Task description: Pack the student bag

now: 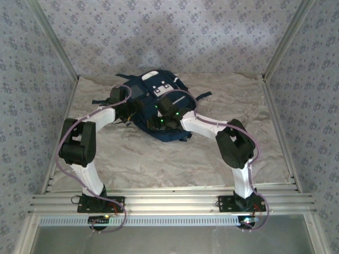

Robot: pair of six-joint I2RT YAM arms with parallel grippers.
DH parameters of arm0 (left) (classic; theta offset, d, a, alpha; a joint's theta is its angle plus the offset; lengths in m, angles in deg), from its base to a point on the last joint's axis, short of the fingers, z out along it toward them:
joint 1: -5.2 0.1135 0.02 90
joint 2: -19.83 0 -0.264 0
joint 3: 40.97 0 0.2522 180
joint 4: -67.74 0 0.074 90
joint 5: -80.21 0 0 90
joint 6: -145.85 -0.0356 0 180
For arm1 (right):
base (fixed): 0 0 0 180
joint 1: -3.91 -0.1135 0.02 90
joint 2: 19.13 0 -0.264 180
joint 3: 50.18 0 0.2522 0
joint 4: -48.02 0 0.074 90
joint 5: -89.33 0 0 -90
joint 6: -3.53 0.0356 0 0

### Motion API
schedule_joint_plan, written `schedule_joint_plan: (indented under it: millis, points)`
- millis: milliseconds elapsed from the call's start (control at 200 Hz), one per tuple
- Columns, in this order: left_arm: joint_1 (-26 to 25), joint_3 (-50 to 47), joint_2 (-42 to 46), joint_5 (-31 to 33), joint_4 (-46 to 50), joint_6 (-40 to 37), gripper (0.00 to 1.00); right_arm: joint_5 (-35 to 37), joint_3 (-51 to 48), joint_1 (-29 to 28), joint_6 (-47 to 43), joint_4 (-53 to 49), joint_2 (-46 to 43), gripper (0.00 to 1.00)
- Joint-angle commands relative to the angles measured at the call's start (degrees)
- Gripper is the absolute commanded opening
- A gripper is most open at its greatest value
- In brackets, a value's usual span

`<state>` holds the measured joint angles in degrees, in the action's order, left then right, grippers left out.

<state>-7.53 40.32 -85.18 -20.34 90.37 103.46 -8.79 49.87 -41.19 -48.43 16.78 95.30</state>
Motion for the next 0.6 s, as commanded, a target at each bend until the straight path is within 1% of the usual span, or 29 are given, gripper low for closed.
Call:
schedule_joint_plan:
  millis: [0,50,70,165,245,345,445,500,595]
  points:
    - [-0.3,-1.4,-2.0,-3.6,-2.5,0.8,0.76,5.5,4.0,-1.0,-1.5,-4.0,3.5,0.37]
    - [-0.3,-1.8,-2.5,-4.4,-3.1,1.3,0.75,5.7,5.7,-1.0,-1.5,-4.7,5.1,0.37]
    - [-0.3,-2.0,-2.7,-4.7,-3.4,1.5,0.75,5.7,6.3,-1.0,-3.4,-4.8,5.7,0.37]
    - [-0.3,-2.7,-3.2,-6.0,-4.4,2.2,0.75,7.0,8.5,-1.3,-4.6,-4.8,7.8,0.37]
    - [-0.3,-3.3,-3.1,-6.9,-5.1,2.7,0.75,9.9,10.8,-1.8,-6.0,-6.6,9.7,0.37]
    - [-0.3,-4.5,-2.7,-8.3,-6.6,3.9,0.75,15.1,14.6,-3.0,-6.7,-12.5,12.0,0.4]
    - [-0.7,-5.3,-2.3,-9.5,-7.4,4.7,0.74,20.0,13.7,-3.0,-6.3,-14.1,11.3,0.42]
    - [-1.0,-5.5,-2.1,-9.9,-7.3,4.8,0.74,22.5,13.4,-2.5,-6.1,-15.2,10.8,0.44]
    - [-2.1,-6.7,-1.6,-11.0,-7.4,5.3,0.74,22.1,11.6,-0.4,-4.8,-15.7,9.7,0.47]
